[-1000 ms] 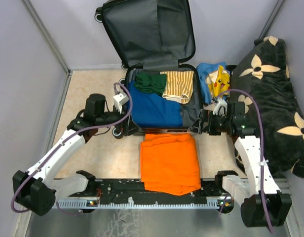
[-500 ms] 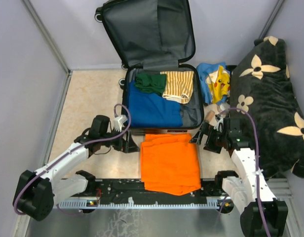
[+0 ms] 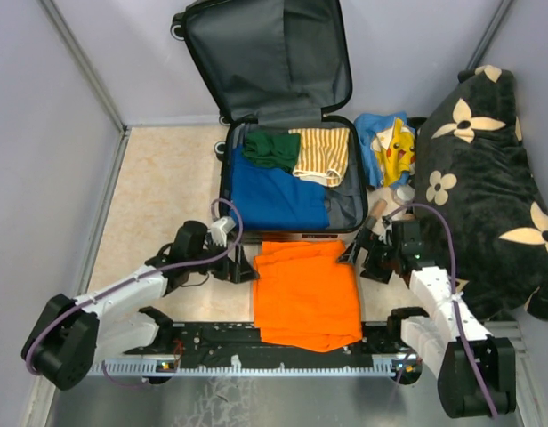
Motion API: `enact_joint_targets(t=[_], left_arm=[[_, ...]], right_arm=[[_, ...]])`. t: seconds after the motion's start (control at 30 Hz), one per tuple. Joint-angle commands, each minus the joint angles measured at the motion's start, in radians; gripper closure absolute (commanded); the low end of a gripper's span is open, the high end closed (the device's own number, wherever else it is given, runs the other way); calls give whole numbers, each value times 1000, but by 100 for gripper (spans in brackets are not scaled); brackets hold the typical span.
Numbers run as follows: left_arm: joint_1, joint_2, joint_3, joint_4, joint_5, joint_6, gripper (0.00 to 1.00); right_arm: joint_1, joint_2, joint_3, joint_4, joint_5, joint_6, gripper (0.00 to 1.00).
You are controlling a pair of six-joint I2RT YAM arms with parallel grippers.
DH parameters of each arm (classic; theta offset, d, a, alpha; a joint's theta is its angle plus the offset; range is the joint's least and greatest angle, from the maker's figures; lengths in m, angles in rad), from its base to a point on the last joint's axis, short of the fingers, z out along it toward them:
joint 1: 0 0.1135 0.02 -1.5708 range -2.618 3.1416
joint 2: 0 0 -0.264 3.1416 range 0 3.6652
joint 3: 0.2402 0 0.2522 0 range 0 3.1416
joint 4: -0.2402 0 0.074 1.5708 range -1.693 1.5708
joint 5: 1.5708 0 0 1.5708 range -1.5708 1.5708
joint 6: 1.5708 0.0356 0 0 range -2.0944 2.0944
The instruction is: Pack the luggage
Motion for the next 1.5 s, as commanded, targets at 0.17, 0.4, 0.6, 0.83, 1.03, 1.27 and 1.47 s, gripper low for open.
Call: enact_joint_targets(t=[0.17, 0.4, 0.6, 0.83, 1.03, 1.27, 1.47], left_arm=[[-118, 65, -86, 214, -158, -61, 0], [-169, 137, -121, 317, -141, -89, 1], [-225, 196, -132, 395, -144, -87, 12], [-268, 302, -98, 503, -147, -81, 44], [-305, 328, -39, 539, -116, -26, 74], [-354, 190, -25, 421, -78, 82, 100], [-375, 9, -22, 287, -61, 196, 100]], right_arm=[[100, -30, -69, 213, 71, 65, 1], [136, -17, -134, 252, 104, 104, 10], [186, -10, -147, 277, 105, 118, 27], [242, -55, -151, 315, 80, 119, 52], [289, -112, -152, 344, 56, 117, 68], [328, -162, -93, 267, 4, 95, 100], [330, -220, 1, 200, -120, 34, 100]])
